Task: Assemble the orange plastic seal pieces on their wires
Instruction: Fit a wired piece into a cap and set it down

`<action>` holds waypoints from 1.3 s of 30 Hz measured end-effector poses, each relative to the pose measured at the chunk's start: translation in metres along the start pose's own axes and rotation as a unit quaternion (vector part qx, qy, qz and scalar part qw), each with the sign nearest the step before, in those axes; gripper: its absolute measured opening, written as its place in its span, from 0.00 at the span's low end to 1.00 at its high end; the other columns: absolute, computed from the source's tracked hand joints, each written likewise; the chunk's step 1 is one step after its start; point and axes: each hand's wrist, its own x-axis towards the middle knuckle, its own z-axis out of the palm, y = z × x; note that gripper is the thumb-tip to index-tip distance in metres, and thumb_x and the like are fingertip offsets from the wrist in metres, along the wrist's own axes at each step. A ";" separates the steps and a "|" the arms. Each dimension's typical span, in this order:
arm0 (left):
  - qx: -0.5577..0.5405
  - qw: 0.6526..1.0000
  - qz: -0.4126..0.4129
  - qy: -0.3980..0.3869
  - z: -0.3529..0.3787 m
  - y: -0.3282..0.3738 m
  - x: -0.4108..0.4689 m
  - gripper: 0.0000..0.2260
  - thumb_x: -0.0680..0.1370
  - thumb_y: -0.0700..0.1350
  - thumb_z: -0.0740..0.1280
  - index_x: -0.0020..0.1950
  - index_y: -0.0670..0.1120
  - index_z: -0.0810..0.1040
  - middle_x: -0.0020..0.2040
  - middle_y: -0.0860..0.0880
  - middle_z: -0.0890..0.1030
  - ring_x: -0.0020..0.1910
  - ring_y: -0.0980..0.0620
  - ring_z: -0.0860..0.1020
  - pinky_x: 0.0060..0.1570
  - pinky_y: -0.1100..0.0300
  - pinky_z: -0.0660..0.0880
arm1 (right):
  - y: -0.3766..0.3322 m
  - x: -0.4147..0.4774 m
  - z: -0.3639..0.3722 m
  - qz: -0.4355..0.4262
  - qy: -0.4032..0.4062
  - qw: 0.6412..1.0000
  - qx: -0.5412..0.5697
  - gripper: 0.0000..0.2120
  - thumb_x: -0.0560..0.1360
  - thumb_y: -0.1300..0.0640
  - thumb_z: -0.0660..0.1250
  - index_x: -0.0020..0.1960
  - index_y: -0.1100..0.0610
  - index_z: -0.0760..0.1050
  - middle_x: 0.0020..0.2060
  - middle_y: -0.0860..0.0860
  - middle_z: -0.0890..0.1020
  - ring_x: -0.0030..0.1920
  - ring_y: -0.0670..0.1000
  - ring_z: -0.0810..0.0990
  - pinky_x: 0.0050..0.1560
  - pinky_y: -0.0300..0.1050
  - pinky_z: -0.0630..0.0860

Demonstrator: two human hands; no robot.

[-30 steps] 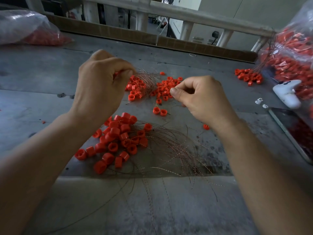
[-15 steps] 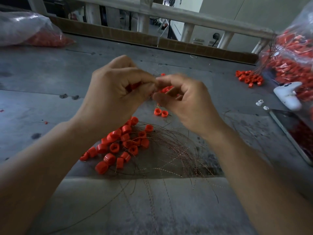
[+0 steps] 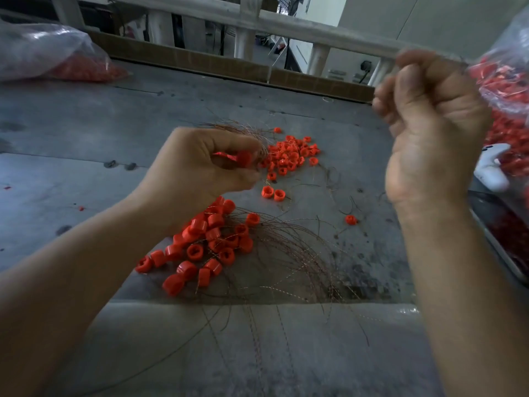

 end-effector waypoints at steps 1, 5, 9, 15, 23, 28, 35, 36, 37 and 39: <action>-0.016 1.000 -0.015 -0.014 0.001 -0.001 0.000 0.13 0.68 0.34 0.71 0.44 0.52 0.79 0.36 0.61 0.83 0.34 0.61 0.82 0.36 0.75 0.74 | -0.002 0.002 -0.002 0.001 0.012 1.000 0.007 0.04 0.74 0.65 0.63 0.47 0.60 0.76 0.31 0.45 0.79 0.36 0.47 0.76 0.44 0.44 0.75; -0.054 0.997 -0.017 -0.042 0.002 -0.001 -0.001 0.14 0.72 0.30 0.66 0.45 0.49 0.80 0.40 0.50 0.84 0.36 0.55 0.83 0.36 0.69 0.77 | -0.006 0.003 -0.007 0.000 -0.007 1.000 -0.030 0.05 0.75 0.65 0.63 0.48 0.58 0.75 0.31 0.44 0.77 0.31 0.44 0.76 0.33 0.39 0.74; -0.103 0.994 -0.026 -0.036 0.003 0.001 -0.001 0.09 0.67 0.36 0.68 0.42 0.50 0.81 0.38 0.46 0.84 0.36 0.52 0.83 0.36 0.67 0.77 | -0.005 -0.001 -0.005 0.032 -0.098 0.992 -0.076 0.05 0.72 0.65 0.66 0.43 0.55 0.75 0.29 0.43 0.79 0.28 0.42 0.76 0.28 0.35 0.72; -0.123 0.990 -0.051 -0.047 0.002 0.002 -0.001 0.14 0.67 0.31 0.68 0.46 0.47 0.81 0.39 0.49 0.85 0.38 0.53 0.83 0.38 0.69 0.77 | 0.008 -0.019 0.011 0.071 -0.254 0.941 -0.215 0.09 0.71 0.64 0.69 0.39 0.50 0.77 0.31 0.43 0.79 0.31 0.41 0.76 0.30 0.33 0.72; -0.121 0.991 -0.028 -0.053 0.002 0.003 -0.002 0.14 0.62 0.40 0.68 0.47 0.48 0.80 0.39 0.49 0.84 0.38 0.53 0.83 0.37 0.68 0.77 | 0.010 -0.025 0.016 0.079 -0.291 0.920 -0.250 0.08 0.70 0.63 0.71 0.38 0.50 0.78 0.31 0.42 0.79 0.31 0.37 0.77 0.32 0.28 0.71; -0.124 0.991 -0.028 -0.044 0.001 0.002 -0.001 0.12 0.61 0.40 0.70 0.43 0.47 0.80 0.38 0.50 0.84 0.37 0.52 0.83 0.37 0.67 0.77 | 0.009 -0.025 0.016 0.080 -0.296 0.915 -0.262 0.08 0.70 0.62 0.71 0.38 0.50 0.78 0.31 0.42 0.78 0.32 0.36 0.76 0.33 0.28 0.70; -0.128 0.990 -0.031 -0.057 0.001 0.004 -0.003 0.13 0.60 0.41 0.69 0.44 0.50 0.82 0.38 0.51 0.84 0.38 0.54 0.83 0.37 0.68 0.77 | 0.008 -0.026 0.016 0.076 -0.311 0.907 -0.274 0.07 0.70 0.62 0.71 0.39 0.51 0.78 0.31 0.41 0.78 0.31 0.37 0.75 0.32 0.28 0.69; -0.137 0.988 -0.031 -0.062 0.001 0.005 -0.003 0.13 0.61 0.41 0.69 0.44 0.51 0.83 0.38 0.51 0.84 0.38 0.54 0.83 0.38 0.68 0.77 | 0.007 -0.026 0.016 0.076 -0.315 0.905 -0.275 0.07 0.70 0.63 0.71 0.39 0.52 0.78 0.31 0.42 0.78 0.31 0.37 0.75 0.32 0.27 0.69; -0.149 0.986 -0.032 -0.067 0.001 0.005 -0.003 0.13 0.61 0.41 0.68 0.43 0.51 0.84 0.38 0.51 0.84 0.38 0.54 0.82 0.38 0.68 0.77 | 0.007 -0.026 0.016 0.077 -0.318 0.904 -0.274 0.06 0.70 0.63 0.71 0.39 0.53 0.79 0.32 0.43 0.78 0.31 0.36 0.75 0.31 0.26 0.69; -0.178 0.980 -0.039 -0.075 0.001 0.005 -0.003 0.14 0.61 0.39 0.68 0.43 0.51 0.84 0.37 0.50 0.84 0.38 0.55 0.82 0.38 0.68 0.77 | 0.006 -0.027 0.016 0.078 -0.322 0.904 -0.269 0.06 0.70 0.64 0.70 0.39 0.54 0.79 0.33 0.44 0.78 0.30 0.36 0.76 0.30 0.25 0.68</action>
